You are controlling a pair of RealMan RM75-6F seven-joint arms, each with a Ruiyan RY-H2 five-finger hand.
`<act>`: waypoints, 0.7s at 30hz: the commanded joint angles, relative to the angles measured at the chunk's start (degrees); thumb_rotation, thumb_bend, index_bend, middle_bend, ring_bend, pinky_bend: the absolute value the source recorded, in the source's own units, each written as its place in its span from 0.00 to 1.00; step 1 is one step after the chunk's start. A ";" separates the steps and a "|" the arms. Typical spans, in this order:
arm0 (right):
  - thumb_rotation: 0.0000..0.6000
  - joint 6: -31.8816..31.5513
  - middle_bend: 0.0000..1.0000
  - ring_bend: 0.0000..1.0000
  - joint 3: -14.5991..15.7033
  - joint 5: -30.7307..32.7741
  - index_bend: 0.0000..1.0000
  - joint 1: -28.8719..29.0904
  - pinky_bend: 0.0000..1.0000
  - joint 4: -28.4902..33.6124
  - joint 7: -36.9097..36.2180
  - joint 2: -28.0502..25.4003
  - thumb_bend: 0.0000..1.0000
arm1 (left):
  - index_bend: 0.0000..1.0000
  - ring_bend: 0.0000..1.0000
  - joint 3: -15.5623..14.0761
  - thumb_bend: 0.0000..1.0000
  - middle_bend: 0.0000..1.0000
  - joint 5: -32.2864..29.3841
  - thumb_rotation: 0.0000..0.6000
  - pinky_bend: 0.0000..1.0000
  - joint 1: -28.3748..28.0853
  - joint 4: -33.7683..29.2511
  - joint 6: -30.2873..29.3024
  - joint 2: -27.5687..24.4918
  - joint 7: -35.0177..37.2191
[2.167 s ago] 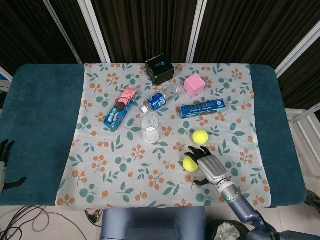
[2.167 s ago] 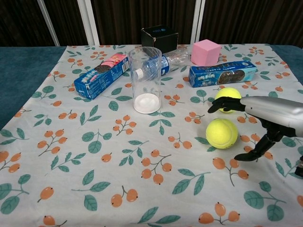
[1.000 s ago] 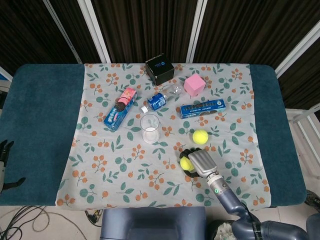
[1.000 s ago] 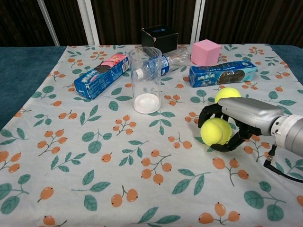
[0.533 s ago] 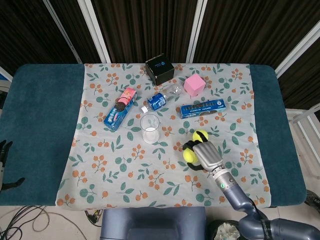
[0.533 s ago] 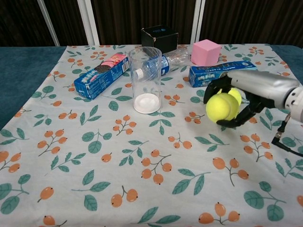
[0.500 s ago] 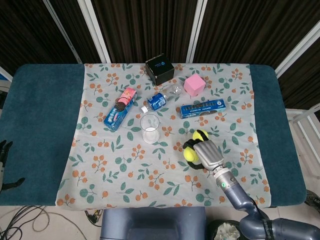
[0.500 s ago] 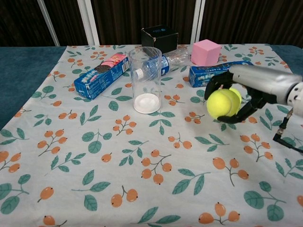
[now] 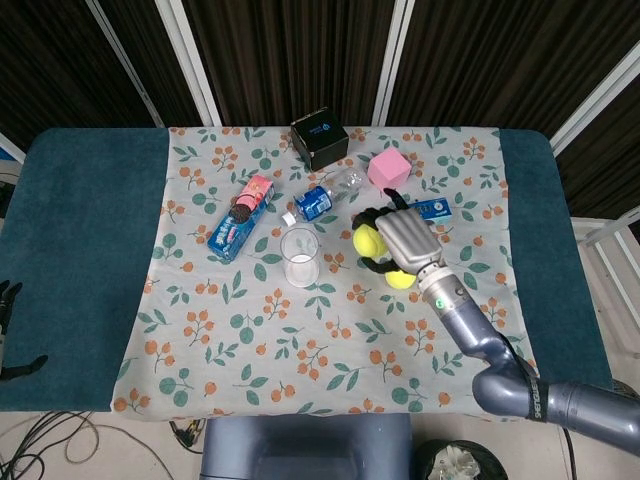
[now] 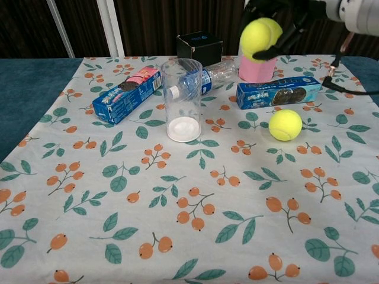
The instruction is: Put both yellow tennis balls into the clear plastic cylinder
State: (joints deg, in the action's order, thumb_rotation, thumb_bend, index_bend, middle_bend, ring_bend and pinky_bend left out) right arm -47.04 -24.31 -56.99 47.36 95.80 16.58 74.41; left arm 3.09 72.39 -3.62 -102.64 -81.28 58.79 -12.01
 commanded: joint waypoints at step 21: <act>1.00 2.90 0.37 0.53 0.20 14.13 0.44 15.76 0.00 -8.24 -0.45 9.21 0.52 | 0.00 0.00 0.26 0.00 0.00 -0.21 1.00 0.00 0.09 0.08 0.18 -0.88 1.89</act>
State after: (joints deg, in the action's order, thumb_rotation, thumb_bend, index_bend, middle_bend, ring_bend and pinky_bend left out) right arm -44.01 -24.26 -42.89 62.99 87.67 16.25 83.45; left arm 3.32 72.20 -3.54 -102.58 -81.08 57.94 -10.16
